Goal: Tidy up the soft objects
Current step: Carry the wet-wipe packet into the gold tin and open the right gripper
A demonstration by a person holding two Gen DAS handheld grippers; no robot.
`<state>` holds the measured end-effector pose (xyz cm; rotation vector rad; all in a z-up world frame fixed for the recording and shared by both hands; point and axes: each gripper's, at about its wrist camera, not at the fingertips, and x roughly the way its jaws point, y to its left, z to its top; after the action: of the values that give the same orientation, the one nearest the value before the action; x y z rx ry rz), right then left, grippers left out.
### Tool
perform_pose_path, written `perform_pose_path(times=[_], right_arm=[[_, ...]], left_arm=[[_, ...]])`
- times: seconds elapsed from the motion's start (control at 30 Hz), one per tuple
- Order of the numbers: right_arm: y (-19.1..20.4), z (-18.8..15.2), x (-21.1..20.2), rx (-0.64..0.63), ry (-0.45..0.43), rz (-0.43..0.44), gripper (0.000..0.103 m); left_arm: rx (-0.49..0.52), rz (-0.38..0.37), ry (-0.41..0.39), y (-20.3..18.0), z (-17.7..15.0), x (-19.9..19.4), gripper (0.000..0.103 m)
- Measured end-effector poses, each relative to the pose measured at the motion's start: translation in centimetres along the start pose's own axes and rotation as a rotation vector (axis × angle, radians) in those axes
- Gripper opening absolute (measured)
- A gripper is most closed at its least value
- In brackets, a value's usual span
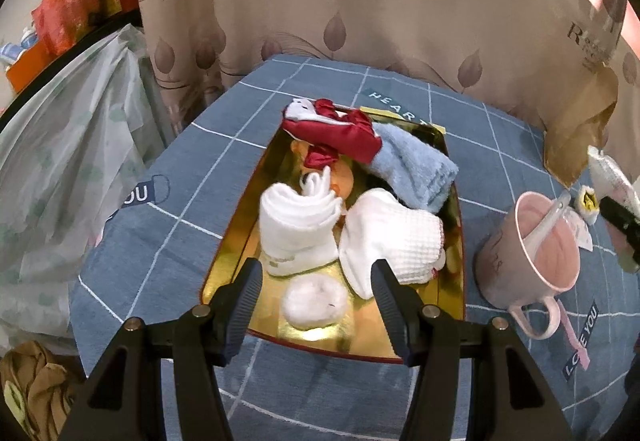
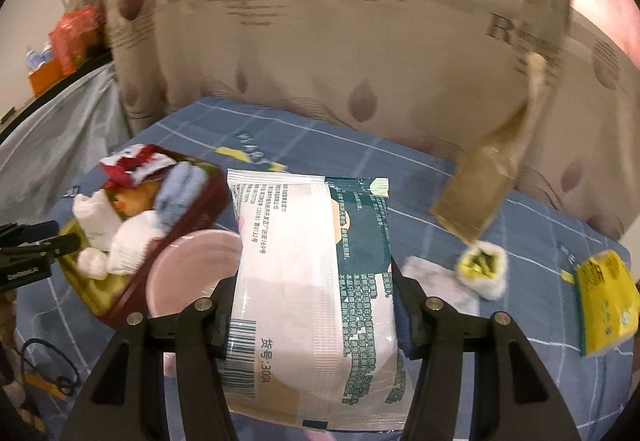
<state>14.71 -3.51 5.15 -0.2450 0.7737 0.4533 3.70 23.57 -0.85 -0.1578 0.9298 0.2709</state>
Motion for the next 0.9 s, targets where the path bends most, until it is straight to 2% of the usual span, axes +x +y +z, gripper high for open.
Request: perform_pose_path(times=[0.4, 0.9], right_arm=[[8.1, 2.0, 1.2, -0.104, -0.006, 0.123, 0.054], [15.0, 2.6, 4.9, -0.190, 0.034, 0.190, 0.054]], left_arm=[[-0.041, 0.024, -0.018, 1.5, 0.6, -0.9, 0.058], [-0.099, 0.040, -0.061, 3.9, 1.6, -2.8, 0.058]])
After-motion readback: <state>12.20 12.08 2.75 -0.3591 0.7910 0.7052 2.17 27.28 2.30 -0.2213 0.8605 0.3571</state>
